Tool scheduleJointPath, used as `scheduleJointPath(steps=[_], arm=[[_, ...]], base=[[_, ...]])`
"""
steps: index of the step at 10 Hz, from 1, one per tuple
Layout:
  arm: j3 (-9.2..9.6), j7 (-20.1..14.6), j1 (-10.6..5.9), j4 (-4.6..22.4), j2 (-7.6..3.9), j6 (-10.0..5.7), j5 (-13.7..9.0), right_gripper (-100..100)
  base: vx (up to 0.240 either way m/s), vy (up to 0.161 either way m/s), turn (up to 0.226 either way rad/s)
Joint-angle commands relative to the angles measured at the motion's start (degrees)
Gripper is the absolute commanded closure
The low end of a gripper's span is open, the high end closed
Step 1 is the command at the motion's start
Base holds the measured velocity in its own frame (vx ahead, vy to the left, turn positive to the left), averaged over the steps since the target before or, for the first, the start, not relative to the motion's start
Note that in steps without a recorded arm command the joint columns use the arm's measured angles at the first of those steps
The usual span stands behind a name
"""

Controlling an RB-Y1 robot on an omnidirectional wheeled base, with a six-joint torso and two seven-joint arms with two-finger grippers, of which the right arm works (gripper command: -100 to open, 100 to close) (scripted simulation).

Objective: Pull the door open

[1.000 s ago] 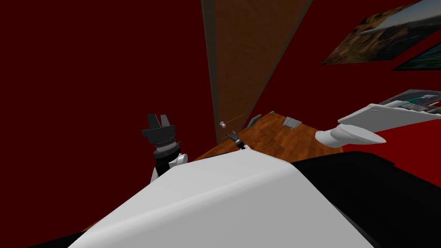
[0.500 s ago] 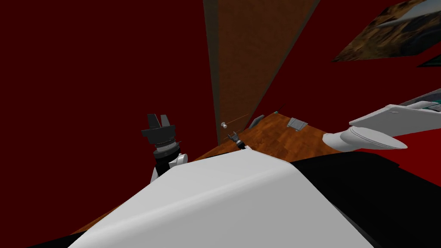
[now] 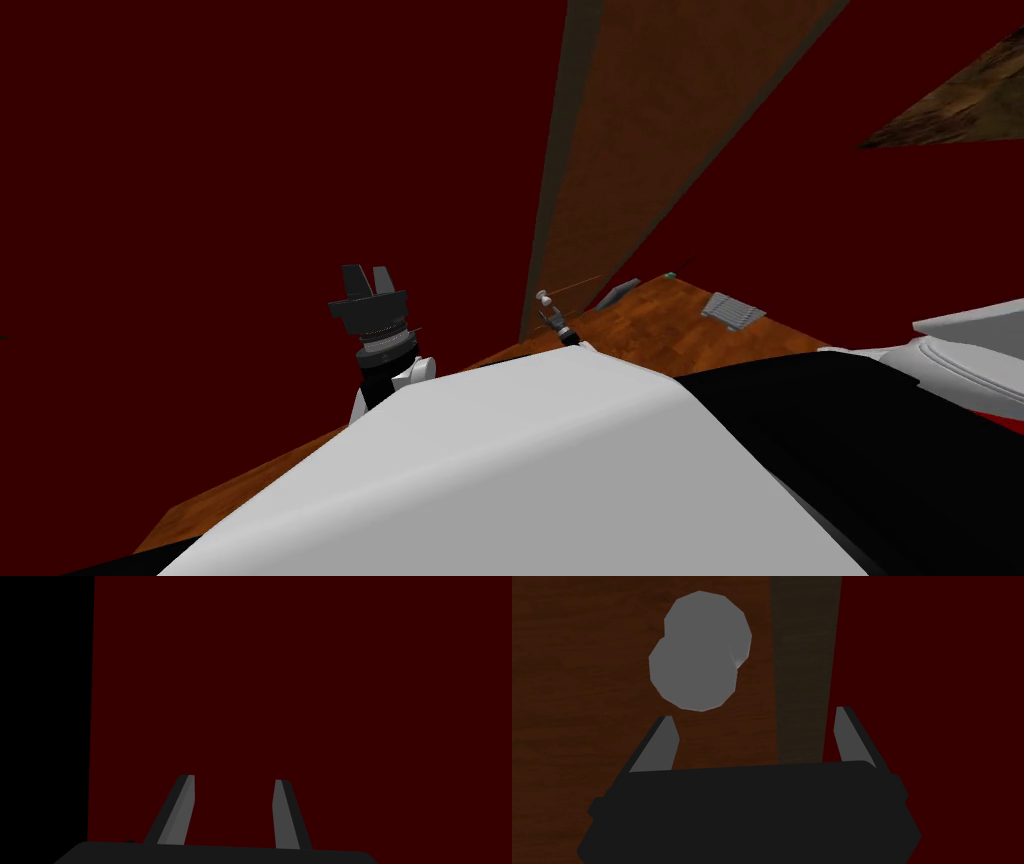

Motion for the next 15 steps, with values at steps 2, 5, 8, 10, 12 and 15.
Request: scheduleJointPath(steps=[2, 5, 8, 10, 12, 15], arm=[[-0.8, 0.33, -1.41, 2.7, -0.62, -0.89, -0.71, -100], [-2.9, 0.52, -1.74, 5.67, -2.47, -2.63, -2.72, -100], [-2.53, 0.64, -0.9, 6.84, -1.9, -3.02, -2.49, 100], [-2.53, 0.64, -0.9, 6.84, -1.9, -3.02, -2.49, 100], [-2.53, 0.64, -0.9, 6.84, -1.9, -3.02, -2.49, 100], [-2.46, 0.25, -0.4, 6.52, -2.69, -3.72, -2.38, -100]], base=[[0.094, 0.033, 0.023], [0.083, 0.002, 0.147], [0.031, -0.004, 0.02], [-0.011, -0.004, 0.001], [0.0, 0.0, 0.0], [-0.096, -0.009, -0.021]])
